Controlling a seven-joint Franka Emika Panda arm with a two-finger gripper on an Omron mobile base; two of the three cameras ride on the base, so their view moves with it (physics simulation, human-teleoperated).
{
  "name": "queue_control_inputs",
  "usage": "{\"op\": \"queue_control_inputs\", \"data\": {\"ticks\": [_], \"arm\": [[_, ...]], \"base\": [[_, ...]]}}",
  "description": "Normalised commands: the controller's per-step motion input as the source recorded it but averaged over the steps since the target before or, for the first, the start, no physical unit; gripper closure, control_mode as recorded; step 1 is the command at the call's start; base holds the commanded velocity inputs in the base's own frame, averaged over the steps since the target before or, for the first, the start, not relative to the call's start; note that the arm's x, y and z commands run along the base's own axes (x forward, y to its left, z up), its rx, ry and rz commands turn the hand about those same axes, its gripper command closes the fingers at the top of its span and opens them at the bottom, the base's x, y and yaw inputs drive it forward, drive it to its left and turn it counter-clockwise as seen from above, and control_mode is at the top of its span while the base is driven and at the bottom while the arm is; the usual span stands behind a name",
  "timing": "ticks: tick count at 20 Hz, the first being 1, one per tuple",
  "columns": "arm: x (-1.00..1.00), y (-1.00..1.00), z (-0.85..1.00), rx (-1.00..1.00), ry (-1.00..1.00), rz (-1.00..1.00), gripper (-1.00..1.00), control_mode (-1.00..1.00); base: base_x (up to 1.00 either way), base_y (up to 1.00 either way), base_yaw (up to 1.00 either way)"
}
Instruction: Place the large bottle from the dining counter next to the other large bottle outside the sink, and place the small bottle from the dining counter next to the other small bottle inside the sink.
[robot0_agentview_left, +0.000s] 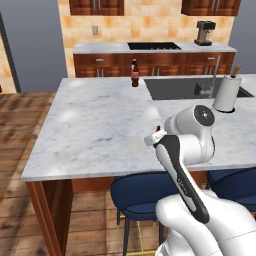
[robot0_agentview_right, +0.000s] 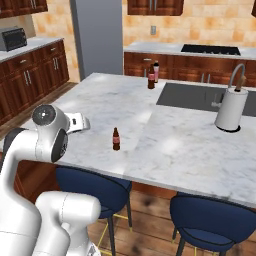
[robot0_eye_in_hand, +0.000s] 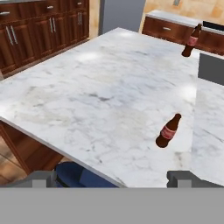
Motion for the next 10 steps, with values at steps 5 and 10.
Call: {"op": "queue_control_inputs", "data": {"ticks": [5, 10], "arm": [[-0.02, -0.01, 0.0, -0.03, 0.0, 0.0, -1.0, -1.0], [-0.06, -0.2, 0.0, -0.06, 0.0, 0.0, -1.0, -1.0]], "base": [[0.0, 0.0, 0.0], [0.0, 0.0, 0.0]]}}
